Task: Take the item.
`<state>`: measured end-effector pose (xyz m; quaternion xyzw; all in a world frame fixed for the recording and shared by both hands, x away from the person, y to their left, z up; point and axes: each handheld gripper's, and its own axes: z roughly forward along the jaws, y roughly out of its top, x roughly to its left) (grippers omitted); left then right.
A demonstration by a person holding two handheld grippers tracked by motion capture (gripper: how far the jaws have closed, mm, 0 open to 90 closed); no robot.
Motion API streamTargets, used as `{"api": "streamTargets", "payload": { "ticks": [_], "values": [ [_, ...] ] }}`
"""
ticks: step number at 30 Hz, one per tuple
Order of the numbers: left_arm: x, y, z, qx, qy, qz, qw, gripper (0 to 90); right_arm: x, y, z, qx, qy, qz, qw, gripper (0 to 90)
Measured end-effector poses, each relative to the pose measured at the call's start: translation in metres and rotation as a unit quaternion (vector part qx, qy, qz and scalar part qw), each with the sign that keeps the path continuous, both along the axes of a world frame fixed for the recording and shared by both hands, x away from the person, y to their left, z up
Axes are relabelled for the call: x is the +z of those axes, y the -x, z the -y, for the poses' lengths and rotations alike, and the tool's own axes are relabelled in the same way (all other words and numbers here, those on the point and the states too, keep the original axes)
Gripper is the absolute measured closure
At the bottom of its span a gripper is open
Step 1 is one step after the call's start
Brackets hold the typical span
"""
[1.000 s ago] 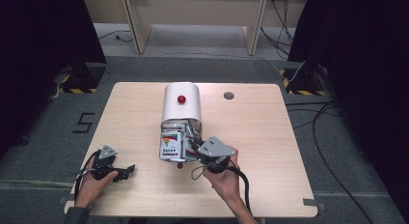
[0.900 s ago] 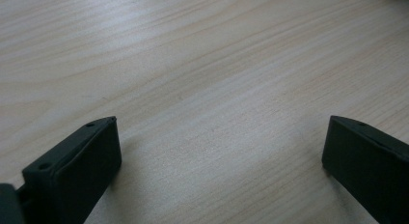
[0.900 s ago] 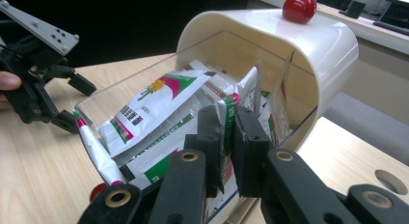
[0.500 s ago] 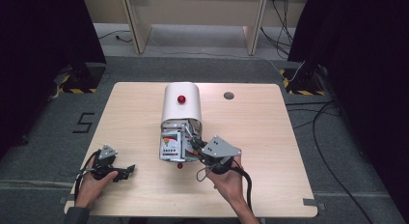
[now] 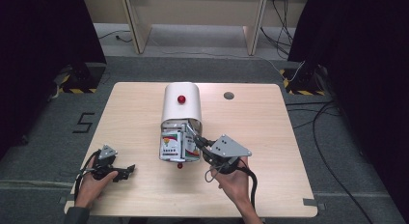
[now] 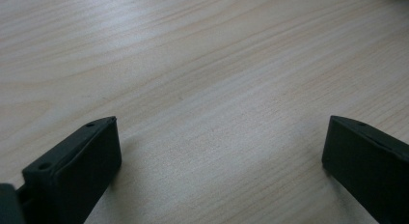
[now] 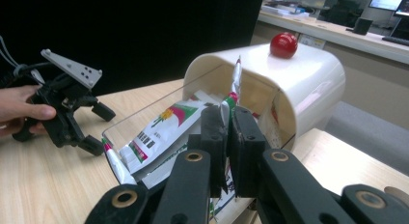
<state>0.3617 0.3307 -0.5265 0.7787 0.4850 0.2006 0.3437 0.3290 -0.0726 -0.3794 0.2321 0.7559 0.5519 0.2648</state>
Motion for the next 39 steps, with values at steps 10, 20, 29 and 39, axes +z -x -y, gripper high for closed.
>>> {"api": "streamTargets", "payload": {
  "ticks": [10,20,29,39],
  "values": [
    [0.000,0.000,0.000,0.000,0.000,0.000,1.0000,0.0,0.005,0.002,0.014,0.005,-0.022,-0.006,0.9997,86.1],
    [0.000,0.000,0.000,-0.001,0.000,0.000,1.0000,0.0,0.011,0.009,0.032,0.006,-0.040,-0.006,0.9992,86.1],
    [0.000,0.000,0.000,0.000,0.000,0.000,1.0000,0.0,0.017,0.017,0.052,-0.018,-0.034,0.007,0.9992,86.2],
    [0.000,0.000,0.000,0.000,0.001,0.000,1.0000,0.0,0.002,0.001,0.068,-0.054,-0.030,-0.012,0.9980,86.2]
  ]
}}
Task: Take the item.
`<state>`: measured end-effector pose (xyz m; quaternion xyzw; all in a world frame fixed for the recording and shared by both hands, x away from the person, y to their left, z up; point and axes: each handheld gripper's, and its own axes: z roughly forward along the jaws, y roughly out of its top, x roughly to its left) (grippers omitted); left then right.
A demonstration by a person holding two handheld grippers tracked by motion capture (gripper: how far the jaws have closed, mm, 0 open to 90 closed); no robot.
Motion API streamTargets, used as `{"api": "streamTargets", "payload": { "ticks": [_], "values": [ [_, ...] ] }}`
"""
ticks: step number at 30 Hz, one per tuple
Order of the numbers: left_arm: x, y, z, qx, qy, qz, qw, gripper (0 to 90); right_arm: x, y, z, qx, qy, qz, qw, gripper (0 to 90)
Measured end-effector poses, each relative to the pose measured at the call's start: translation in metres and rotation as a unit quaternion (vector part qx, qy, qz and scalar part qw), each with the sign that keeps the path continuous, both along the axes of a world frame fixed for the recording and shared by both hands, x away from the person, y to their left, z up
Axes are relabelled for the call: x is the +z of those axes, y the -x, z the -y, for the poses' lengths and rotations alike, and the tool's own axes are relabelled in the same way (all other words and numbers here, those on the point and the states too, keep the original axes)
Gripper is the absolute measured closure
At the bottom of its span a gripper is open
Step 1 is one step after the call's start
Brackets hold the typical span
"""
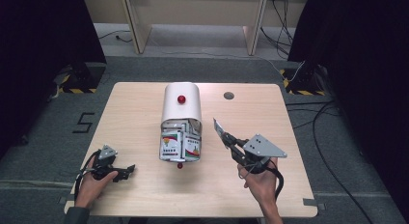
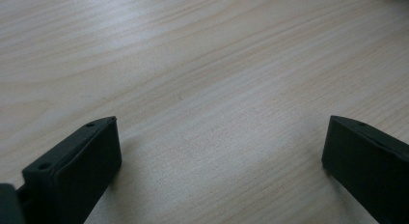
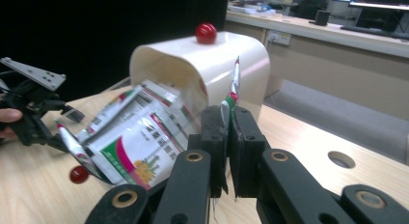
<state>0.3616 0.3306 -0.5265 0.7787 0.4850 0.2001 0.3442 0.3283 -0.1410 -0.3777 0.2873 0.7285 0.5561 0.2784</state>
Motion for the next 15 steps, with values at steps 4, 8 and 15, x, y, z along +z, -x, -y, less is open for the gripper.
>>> {"api": "streamTargets", "payload": {
  "ticks": [4,8,15],
  "values": [
    [0.000,0.000,0.000,-0.001,-0.002,-0.001,1.0000,0.0,-0.002,-0.003,0.004,-0.007,0.000,-0.004,1.0000,86.1],
    [0.000,0.000,0.000,-0.001,-0.002,0.000,1.0000,0.0,-0.003,-0.004,0.006,-0.013,0.001,-0.004,0.9999,86.1],
    [0.000,0.000,0.000,0.000,-0.001,0.000,1.0000,0.0,-0.006,-0.009,0.011,-0.022,0.003,-0.008,0.9997,86.1]
  ]
}}
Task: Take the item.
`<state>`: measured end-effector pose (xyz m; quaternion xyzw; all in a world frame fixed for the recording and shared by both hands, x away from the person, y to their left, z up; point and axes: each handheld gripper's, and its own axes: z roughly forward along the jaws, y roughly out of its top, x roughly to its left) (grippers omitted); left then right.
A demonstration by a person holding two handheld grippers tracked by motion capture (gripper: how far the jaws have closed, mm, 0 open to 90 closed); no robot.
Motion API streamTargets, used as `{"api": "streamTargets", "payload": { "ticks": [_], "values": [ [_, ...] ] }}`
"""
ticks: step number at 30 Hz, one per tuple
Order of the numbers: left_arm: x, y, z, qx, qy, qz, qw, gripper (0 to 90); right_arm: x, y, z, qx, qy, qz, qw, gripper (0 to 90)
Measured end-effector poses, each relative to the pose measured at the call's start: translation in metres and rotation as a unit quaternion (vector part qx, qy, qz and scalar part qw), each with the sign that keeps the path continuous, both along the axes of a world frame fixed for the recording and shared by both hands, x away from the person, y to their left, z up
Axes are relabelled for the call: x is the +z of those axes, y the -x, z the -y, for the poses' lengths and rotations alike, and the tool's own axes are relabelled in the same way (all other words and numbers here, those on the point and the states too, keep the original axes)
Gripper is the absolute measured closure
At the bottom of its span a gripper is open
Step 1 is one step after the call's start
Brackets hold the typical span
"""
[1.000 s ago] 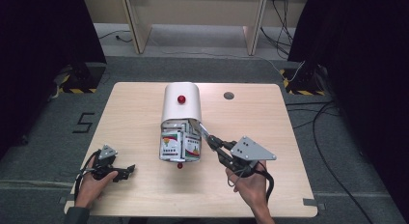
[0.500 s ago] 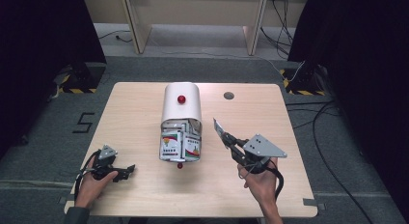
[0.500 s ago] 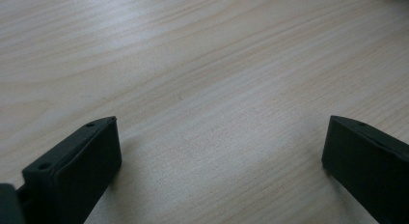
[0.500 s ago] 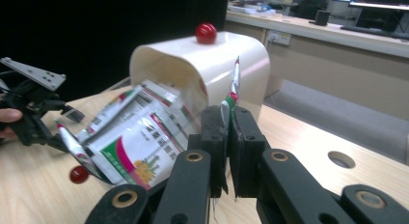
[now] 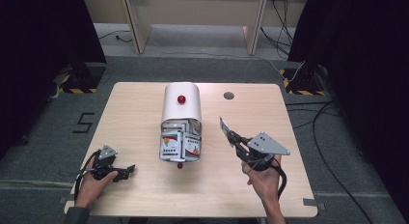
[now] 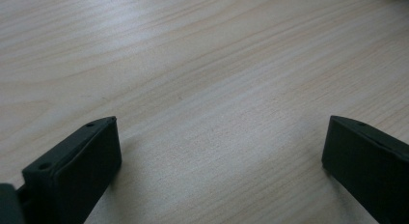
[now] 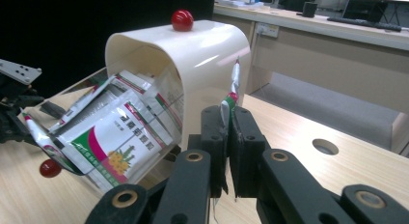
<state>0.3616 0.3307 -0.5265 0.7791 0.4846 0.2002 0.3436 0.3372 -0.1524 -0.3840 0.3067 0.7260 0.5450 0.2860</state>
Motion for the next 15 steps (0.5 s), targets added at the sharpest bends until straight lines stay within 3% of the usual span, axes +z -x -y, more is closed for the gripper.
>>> {"api": "streamTargets", "payload": {
  "ticks": [15],
  "values": [
    [0.000,0.000,0.000,0.001,0.001,0.000,1.0000,0.0,-0.011,-0.011,0.007,-0.023,0.008,-0.013,0.9996,86.1]
  ]
}}
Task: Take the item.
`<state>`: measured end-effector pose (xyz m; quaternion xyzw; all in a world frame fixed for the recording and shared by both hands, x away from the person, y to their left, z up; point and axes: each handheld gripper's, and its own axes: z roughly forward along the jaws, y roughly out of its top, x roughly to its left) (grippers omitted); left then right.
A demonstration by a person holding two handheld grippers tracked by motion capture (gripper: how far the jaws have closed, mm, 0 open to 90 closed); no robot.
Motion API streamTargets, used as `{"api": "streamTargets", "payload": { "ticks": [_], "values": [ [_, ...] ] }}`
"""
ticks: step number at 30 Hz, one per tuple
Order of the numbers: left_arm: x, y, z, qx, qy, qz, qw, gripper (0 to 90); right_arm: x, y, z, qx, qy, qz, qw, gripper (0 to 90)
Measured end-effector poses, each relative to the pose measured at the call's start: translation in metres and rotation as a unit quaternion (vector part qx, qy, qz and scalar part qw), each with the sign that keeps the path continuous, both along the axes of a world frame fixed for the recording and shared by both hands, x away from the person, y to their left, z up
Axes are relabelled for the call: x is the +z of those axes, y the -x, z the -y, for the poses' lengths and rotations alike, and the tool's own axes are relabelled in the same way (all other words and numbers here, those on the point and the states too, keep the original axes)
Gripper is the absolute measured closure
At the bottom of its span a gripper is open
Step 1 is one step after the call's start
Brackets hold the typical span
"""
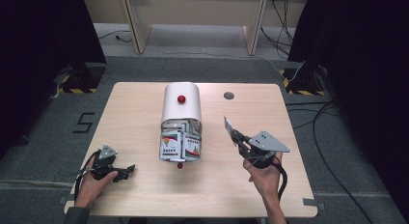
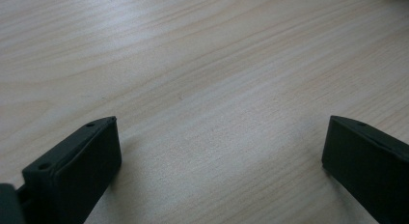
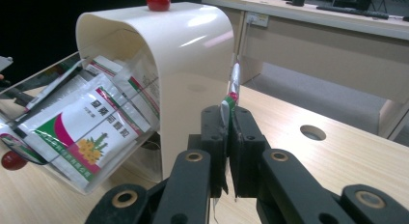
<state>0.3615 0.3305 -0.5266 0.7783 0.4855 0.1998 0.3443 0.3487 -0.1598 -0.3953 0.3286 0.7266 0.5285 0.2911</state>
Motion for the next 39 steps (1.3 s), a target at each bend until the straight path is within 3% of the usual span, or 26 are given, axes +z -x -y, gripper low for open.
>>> {"api": "streamTargets", "payload": {
  "ticks": [24,39],
  "values": [
    [0.000,0.000,0.000,-0.001,0.000,0.000,1.0000,0.0,-0.024,-0.020,0.013,-0.027,0.003,-0.032,0.9991,86.1],
    [0.000,0.000,0.000,-0.001,0.000,0.000,1.0000,0.0,-0.049,-0.036,0.016,-0.046,0.024,-0.064,0.9966,86.1]
  ]
}}
